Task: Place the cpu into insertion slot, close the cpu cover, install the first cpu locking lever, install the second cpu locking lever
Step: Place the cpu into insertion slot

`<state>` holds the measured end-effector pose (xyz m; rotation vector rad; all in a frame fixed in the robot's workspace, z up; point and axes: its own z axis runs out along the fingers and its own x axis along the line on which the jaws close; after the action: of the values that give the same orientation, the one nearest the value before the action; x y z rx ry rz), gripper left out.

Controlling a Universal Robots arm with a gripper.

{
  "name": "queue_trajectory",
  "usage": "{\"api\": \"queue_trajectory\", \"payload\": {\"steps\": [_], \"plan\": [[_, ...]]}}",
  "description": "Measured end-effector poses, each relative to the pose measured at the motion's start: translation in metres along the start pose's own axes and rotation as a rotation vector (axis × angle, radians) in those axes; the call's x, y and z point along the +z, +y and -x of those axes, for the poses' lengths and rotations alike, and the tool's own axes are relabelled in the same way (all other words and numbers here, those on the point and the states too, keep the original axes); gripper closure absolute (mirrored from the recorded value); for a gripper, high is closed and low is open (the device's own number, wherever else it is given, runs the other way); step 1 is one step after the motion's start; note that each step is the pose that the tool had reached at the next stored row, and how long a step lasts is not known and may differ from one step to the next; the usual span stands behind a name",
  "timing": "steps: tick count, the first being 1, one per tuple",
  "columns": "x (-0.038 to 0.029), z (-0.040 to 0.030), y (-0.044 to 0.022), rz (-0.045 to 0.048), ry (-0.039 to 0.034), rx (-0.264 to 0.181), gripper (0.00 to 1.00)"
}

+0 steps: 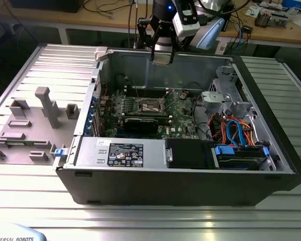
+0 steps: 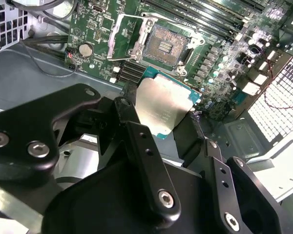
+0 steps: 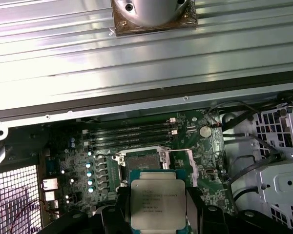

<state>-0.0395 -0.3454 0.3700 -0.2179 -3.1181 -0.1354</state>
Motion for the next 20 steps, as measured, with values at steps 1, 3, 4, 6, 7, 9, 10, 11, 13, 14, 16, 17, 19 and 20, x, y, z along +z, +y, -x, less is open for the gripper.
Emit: {"api": "queue_trajectory", "payload": {"steps": [1,3,4,6,7,9,10,11,13,14,16,17,19,20], "plan": [[0.0000,0.0000,0.0000,0.0001,-0.0003,0.003,0.46],[0.0000,0.0000,0.0000,0.0005,-0.0023,0.028,0.46],[0.0000,0.0000,0.0000,0.0007,-0.0035,0.041,0.46],[0.0002,0.0000,0.0000,0.0015,-0.0067,0.079,0.46],[0.0003,0.0000,0.0000,0.0018,-0.0080,0.093,0.46],[0.0004,0.0000,0.0000,0.0023,-0.0107,0.125,0.46],[0.0004,0.0000,0.0000,0.0026,-0.0115,0.136,0.46],[0.0004,0.0000,0.0000,0.0026,-0.0117,0.136,0.46],[0.0005,0.0000,-0.0001,0.0026,-0.0117,0.137,0.46],[0.0005,0.0000,0.0000,0.0026,-0.0117,0.137,0.46],[0.0004,0.0000,0.0000,0.0026,-0.0117,0.137,0.46],[0.0004,0.0000,0.0000,0.0026,-0.0117,0.137,0.46],[0.0004,0.0000,0.0000,0.0025,-0.0117,0.137,0.46],[0.0005,0.0000,-0.0001,0.0026,-0.0117,0.137,0.46]]}}
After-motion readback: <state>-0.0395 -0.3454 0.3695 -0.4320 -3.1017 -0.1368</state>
